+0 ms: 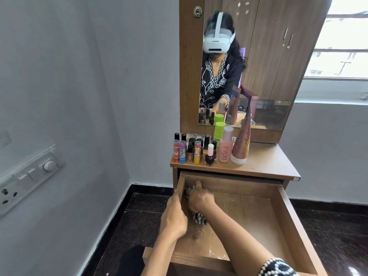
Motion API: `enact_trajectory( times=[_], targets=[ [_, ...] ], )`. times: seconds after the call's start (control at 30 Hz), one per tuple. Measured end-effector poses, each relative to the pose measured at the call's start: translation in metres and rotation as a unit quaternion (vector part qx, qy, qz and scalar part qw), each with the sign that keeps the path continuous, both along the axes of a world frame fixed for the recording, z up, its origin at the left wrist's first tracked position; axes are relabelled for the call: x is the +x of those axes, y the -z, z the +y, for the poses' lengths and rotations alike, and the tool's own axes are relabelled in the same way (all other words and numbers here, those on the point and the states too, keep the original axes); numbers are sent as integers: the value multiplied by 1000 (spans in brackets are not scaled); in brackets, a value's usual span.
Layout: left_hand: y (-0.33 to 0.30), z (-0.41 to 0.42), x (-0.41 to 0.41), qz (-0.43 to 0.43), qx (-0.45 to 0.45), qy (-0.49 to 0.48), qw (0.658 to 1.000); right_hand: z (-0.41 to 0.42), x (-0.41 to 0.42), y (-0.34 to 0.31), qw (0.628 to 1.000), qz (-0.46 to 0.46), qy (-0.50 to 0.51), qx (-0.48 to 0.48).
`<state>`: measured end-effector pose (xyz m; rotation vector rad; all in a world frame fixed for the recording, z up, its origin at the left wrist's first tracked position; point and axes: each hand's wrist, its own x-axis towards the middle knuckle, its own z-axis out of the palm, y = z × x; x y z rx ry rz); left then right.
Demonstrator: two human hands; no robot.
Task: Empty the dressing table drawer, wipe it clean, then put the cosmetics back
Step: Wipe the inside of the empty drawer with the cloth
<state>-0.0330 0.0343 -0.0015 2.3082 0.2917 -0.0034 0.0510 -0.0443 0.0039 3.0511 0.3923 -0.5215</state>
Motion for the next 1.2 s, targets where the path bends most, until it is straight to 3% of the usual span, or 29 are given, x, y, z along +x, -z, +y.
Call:
enact_trajectory(
  times=[0.2, 0.7, 1.2],
  targets=[
    [-1, -2, -1, 1, -2, -9, 1000, 1, -4, 5, 1000, -17, 9, -13],
    [-1, 0, 3, 8, 1, -15, 1000, -4, -14, 12, 995, 88, -33, -24],
    [-2, -2, -5, 10, 1, 6, 1000, -1, -5, 12, 1000, 11, -8, -3]
  ],
)
